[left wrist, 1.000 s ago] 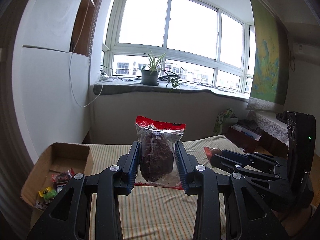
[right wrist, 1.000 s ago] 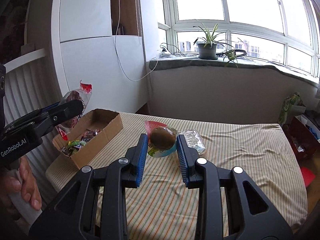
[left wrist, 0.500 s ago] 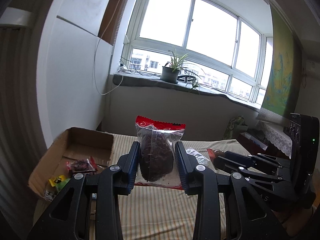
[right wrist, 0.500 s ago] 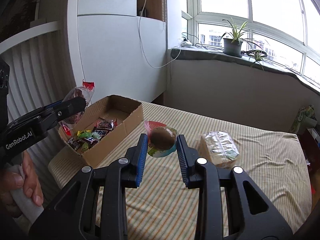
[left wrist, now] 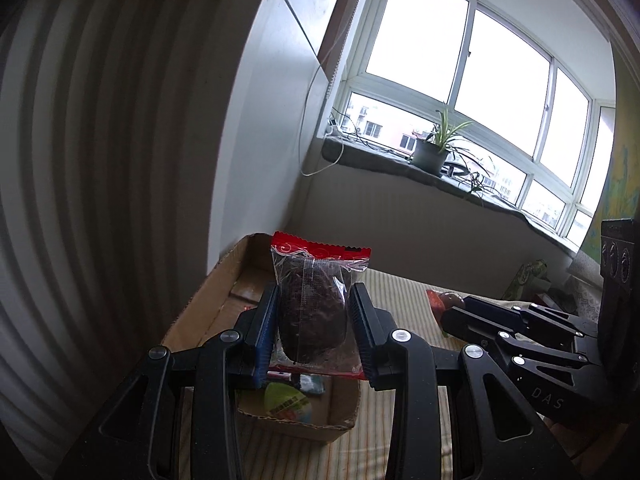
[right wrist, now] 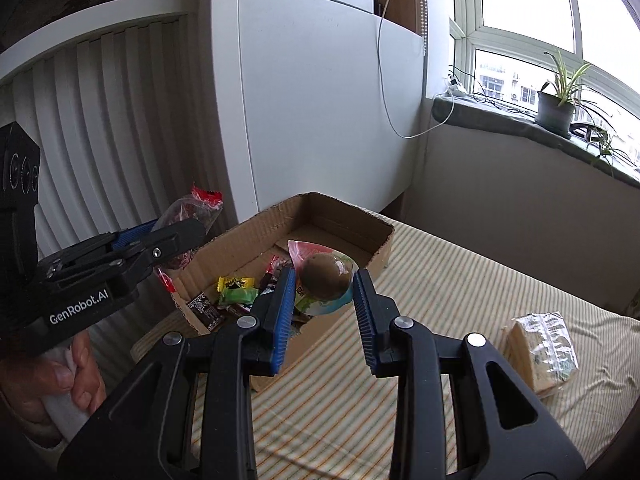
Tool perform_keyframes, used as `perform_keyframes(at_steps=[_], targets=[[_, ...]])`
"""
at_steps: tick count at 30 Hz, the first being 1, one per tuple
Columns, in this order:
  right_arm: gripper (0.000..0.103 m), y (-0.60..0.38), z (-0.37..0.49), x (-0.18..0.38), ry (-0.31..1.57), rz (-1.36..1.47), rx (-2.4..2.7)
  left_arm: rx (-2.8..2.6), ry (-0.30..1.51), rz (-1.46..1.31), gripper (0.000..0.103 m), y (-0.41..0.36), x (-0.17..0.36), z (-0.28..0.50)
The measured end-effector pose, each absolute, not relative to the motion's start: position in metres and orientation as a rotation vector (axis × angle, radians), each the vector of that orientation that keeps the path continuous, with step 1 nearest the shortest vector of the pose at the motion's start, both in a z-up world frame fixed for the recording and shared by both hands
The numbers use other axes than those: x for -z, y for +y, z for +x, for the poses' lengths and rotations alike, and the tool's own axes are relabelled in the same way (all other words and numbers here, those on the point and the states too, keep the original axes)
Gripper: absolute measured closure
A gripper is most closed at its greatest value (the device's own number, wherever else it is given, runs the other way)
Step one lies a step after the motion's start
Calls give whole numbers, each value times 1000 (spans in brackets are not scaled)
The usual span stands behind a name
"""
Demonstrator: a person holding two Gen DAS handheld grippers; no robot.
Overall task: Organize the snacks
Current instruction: 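Open the right gripper over the box while the left releases the cake packet, then move both grippers back from the box toward the bagged bread loaf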
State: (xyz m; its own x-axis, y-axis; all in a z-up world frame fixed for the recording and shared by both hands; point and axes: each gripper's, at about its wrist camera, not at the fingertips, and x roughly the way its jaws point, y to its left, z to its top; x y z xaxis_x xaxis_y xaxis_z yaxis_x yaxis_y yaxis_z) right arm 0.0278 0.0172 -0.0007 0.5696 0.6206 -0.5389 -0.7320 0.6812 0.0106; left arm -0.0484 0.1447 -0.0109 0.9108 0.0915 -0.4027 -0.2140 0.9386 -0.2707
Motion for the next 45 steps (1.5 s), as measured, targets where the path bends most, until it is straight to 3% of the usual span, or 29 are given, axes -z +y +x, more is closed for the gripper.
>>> perform_keyframes(at_steps=[11,15,18,19,20,38,45], targets=[[72,64,63,21,584,-236,-870,-182,463,-346,69,164,35,-27],[66,81,82,35,627,-243,-906,-179,518,-355,68,171,50,-13],[66,84,90,43,633,-243,-899,-222,539,-359,56,176,58,-7],[66,84,92,45,638,-239,-898,-234,539,-369,43,180,59,-7],[66,83,94,47,641,-237,-895,-241,534,-379,36,183,60,-8],[66,67,70,27,598,-216,-902,-302,492,-393,36,188,45,-27],[56,34,66,17,567,-164,-892,-299,481,-349,35,170,31,-30]])
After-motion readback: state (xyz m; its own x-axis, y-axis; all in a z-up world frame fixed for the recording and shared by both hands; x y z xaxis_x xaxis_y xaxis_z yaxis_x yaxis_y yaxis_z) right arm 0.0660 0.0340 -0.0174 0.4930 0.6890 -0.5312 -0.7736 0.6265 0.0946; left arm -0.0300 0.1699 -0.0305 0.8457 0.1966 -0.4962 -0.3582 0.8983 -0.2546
